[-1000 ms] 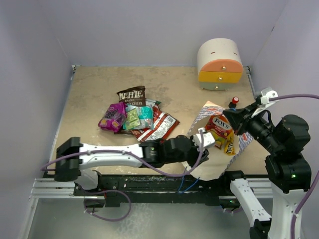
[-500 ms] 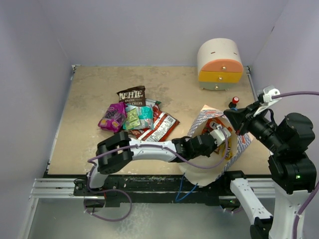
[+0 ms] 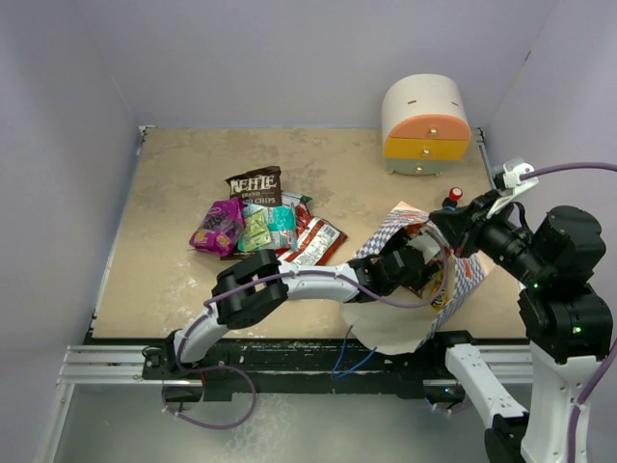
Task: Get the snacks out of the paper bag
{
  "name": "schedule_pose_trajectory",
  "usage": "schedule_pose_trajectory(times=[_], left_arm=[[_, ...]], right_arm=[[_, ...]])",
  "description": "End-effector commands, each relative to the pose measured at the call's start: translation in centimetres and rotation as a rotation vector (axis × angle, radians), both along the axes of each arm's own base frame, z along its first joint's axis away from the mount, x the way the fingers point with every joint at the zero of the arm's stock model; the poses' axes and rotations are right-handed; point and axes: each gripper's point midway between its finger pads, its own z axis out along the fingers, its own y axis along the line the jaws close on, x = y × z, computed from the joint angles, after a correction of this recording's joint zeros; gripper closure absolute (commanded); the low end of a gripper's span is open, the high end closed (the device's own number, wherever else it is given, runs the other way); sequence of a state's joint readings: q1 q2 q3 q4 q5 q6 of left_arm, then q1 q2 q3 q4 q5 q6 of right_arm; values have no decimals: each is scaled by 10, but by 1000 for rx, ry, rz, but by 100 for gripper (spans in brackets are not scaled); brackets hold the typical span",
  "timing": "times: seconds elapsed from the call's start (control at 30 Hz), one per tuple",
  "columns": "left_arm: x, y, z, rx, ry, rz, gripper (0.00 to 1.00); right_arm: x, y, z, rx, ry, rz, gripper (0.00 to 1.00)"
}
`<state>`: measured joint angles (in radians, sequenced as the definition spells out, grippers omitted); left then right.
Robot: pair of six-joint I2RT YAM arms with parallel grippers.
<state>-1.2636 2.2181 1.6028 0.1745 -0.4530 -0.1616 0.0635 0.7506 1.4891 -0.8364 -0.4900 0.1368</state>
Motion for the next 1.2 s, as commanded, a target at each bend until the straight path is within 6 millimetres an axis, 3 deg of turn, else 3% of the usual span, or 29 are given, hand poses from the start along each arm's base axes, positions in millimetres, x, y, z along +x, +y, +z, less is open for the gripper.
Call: schedule_pose_trajectory(times=[0.0,0.27,0.43,0.53,0.9,1.03,1.17], left_arm=[[26,-12,39,-137,-54,58,2],[32,-34,26,-153,-87,-13,1],[34,-38,4,-106,-61,-43,0],[35,-34,2,-101,-62,-43,14],[33,-30,14,-103,-47,-37,84],[31,-26,26,-105,-46,-36,99],[27,-18,45,-117,-40,-33,100]], right_arm=[[-3,4,18,2,-53,32,100],[1,7,17,9,-32,48,100],[2,8,18,12,-28,51,100],[2,8,19,10,-26,49,100],[-2,7,21,3,-38,52,100],[-5,5,20,-8,-50,47,100],[-5,1,18,-18,-58,23,100]])
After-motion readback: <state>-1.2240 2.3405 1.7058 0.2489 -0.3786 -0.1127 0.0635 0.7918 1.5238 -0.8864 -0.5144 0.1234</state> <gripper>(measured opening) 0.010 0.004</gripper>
